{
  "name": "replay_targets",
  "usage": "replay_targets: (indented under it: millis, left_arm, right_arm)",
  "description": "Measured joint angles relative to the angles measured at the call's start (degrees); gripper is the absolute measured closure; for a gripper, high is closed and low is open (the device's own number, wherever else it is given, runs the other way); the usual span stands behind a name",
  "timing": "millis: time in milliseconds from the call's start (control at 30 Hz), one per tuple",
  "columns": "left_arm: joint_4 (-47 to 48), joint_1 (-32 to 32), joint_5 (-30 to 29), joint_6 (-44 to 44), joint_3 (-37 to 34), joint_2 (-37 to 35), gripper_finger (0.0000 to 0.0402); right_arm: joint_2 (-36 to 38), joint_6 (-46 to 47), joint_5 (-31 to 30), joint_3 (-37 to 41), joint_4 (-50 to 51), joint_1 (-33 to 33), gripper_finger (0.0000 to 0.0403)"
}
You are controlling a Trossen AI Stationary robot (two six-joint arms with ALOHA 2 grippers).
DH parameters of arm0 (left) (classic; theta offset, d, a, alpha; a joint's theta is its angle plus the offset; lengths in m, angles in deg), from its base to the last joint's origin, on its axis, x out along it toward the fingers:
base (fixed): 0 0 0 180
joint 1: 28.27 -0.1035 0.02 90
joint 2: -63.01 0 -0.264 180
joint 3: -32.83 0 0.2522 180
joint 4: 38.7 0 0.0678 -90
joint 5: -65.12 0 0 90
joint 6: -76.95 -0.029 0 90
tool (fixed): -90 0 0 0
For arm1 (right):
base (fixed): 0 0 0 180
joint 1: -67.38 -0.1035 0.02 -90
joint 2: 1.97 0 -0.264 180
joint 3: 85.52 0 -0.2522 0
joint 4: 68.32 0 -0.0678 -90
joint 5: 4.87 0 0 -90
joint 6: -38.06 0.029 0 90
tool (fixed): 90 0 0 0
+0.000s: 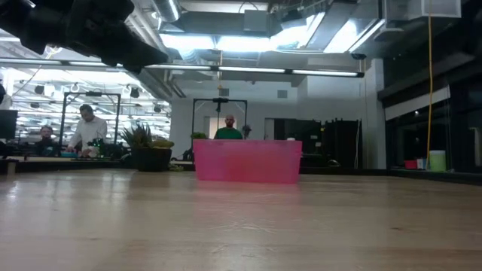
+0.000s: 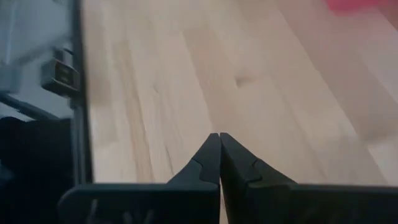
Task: Pick and place pill bottles into a basket
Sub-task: Put the orange pill bottle into the red bin
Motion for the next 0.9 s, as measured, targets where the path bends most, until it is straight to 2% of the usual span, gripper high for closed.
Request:
replay_targets:
  millis: [200, 600, 767, 900]
  left_arm:
    - [0.0, 0.0, -0.4, 0.0, 0.0, 0.0, 0.0400]
    - [0.0, 0.0, -0.4, -0.1, 0.0, 0.0, 0.0400]
    - [0.0, 0.0, -0.4, -0.1, 0.0, 0.0, 0.0399]
    - [0.0, 0.0, -0.4, -0.1, 0.0, 0.0, 0.0400]
  right_arm:
    - [-7.8, 18.3, -0.1, -11.1, 17.2, -6.9, 0.0403]
    - [-27.7, 55.3, 0.9, -28.2, 39.4, -19.0, 0.0403]
    - [-34.3, 65.6, 1.6, -32.9, 45.1, -22.3, 0.0398]
    - [-37.1, 68.4, 1.6, -33.4, 44.8, -23.2, 0.0388]
